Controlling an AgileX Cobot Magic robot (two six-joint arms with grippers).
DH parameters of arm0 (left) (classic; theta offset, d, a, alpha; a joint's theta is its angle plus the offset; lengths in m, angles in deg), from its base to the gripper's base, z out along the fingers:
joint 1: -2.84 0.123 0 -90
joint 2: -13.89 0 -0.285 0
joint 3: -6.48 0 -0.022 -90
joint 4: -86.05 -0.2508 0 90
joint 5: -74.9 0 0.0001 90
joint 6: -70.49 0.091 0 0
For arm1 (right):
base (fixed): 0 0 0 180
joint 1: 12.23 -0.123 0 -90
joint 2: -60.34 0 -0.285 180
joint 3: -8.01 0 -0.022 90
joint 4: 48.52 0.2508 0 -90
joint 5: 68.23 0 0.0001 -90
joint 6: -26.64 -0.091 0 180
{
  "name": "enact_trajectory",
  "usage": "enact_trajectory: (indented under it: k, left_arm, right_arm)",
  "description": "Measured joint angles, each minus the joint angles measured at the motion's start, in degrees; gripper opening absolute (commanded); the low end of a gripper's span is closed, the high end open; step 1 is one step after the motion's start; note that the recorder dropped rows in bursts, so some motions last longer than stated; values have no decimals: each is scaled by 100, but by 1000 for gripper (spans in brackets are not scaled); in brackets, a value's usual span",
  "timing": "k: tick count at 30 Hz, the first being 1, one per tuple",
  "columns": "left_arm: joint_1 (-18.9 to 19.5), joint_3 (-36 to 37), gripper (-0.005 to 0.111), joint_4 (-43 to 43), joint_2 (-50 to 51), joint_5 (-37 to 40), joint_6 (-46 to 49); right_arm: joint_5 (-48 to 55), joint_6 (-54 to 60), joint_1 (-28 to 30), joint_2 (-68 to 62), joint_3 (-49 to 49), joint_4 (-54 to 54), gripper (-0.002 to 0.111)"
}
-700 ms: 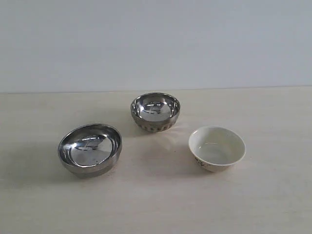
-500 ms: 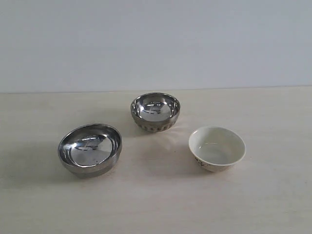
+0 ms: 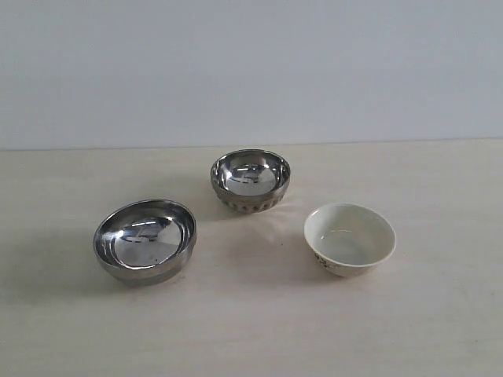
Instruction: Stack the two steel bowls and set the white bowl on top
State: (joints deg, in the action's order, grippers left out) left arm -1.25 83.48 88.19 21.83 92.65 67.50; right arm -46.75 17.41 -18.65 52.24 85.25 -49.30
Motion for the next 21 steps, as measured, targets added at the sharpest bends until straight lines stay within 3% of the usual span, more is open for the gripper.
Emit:
enact_trajectory:
  k: [3, 8, 21]
  left_arm:
    - [0, 0, 4, 0, 0, 0, 0]
    - [0, 0, 4, 0, 0, 0, 0]
    - [0, 0, 4, 0, 0, 0, 0]
  right_arm:
    - [3, -382, 0, 0, 0, 261, 0]
    - [37, -2535, 0, 0, 0, 2194, 0]
    - [-387, -2780, 0, 0, 0, 2457, 0]
